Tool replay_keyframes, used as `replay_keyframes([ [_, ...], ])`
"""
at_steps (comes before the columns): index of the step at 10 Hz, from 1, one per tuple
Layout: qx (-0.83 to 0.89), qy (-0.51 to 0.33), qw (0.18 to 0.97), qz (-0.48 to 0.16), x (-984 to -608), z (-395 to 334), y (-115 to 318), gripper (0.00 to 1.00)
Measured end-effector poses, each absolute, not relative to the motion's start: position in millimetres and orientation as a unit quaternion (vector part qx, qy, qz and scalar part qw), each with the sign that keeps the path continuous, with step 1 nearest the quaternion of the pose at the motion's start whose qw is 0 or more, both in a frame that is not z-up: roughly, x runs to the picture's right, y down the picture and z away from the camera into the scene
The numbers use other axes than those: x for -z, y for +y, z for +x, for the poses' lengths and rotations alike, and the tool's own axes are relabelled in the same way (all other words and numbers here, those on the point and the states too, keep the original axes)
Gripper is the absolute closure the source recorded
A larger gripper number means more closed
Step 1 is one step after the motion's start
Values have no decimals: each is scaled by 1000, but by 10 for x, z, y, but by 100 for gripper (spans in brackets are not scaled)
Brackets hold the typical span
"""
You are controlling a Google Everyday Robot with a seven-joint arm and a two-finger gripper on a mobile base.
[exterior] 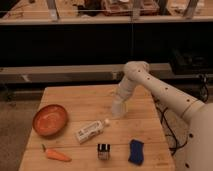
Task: Place the ceramic cup over the eraser
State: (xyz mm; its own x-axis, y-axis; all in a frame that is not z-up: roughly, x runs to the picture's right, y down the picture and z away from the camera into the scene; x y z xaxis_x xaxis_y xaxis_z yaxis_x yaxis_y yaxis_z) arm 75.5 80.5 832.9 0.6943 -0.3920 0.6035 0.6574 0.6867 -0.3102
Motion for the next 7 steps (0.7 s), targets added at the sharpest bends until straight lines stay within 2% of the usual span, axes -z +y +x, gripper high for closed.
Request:
replay_keyframes([
  [3, 307, -252, 884, -248, -8322, 760, 763, 20],
  [7, 305, -259, 873, -279, -8379, 843, 621, 20],
])
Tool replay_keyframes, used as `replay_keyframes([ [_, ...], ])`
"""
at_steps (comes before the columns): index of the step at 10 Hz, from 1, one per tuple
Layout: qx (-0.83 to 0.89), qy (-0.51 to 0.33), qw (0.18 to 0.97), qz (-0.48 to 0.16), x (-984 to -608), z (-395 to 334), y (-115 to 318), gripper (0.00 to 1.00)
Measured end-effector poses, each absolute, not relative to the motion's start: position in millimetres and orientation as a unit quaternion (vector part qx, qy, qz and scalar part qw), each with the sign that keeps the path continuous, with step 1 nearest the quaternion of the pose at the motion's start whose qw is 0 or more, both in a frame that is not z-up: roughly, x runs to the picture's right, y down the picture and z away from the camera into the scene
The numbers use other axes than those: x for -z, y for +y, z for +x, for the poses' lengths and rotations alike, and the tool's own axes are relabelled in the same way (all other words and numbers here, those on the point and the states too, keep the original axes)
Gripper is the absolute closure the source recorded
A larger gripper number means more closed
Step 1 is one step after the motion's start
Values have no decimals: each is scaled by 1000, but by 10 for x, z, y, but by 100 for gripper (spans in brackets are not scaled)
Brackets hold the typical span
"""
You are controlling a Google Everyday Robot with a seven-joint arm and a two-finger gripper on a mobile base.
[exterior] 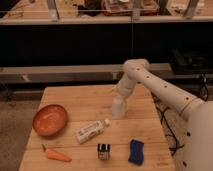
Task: Place the ceramic cup over the eraser
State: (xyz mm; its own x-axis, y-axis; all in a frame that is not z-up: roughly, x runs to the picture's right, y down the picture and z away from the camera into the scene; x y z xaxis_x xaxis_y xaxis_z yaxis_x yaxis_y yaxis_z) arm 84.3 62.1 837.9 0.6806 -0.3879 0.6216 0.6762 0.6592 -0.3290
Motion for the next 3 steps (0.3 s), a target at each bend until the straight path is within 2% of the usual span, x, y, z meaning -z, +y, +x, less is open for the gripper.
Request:
replay_keyframes([
  [3, 313, -248, 868, -294, -8466, 800, 656, 20],
])
